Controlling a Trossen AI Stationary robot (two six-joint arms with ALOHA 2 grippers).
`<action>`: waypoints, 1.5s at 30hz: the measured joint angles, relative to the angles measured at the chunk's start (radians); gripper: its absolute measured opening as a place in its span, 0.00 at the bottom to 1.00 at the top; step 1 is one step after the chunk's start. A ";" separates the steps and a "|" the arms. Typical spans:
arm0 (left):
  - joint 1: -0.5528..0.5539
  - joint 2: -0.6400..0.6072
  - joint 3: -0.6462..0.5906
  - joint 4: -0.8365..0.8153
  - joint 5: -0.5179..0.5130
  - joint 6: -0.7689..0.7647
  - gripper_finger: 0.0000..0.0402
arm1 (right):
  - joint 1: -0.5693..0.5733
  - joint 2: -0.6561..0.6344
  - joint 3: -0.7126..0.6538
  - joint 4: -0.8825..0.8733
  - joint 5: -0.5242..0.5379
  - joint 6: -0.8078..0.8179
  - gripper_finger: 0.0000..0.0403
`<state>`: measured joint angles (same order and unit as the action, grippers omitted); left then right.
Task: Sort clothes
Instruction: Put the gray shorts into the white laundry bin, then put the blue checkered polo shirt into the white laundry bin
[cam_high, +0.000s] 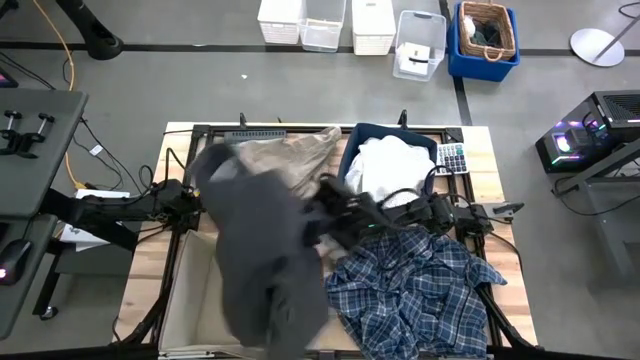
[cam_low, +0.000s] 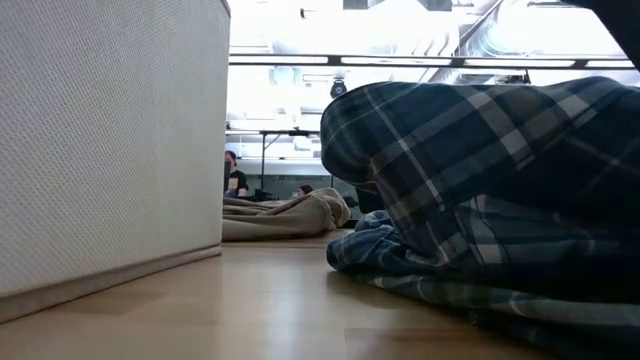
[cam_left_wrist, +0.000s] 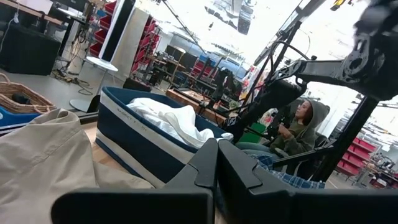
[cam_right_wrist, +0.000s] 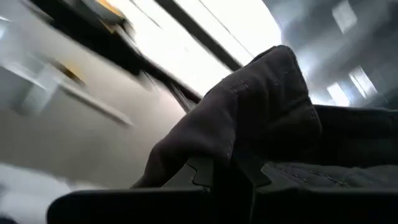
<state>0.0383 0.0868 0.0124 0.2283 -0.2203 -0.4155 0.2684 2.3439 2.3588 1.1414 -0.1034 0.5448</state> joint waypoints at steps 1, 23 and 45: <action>0.000 0.000 0.000 0.000 0.000 0.000 0.00 | 0.000 0.002 -0.002 -0.093 0.012 -0.002 0.02; 0.000 0.000 0.000 0.000 0.000 0.000 0.00 | 0.008 0.007 -0.002 -1.262 -0.227 0.042 0.23; 0.000 0.000 0.000 0.000 0.000 0.000 0.00 | 0.164 -0.306 -0.005 -2.475 0.143 0.174 0.66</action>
<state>0.0383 0.0868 0.0124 0.2283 -0.2203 -0.4156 0.4320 2.0376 2.3535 -1.3341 0.0392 0.7185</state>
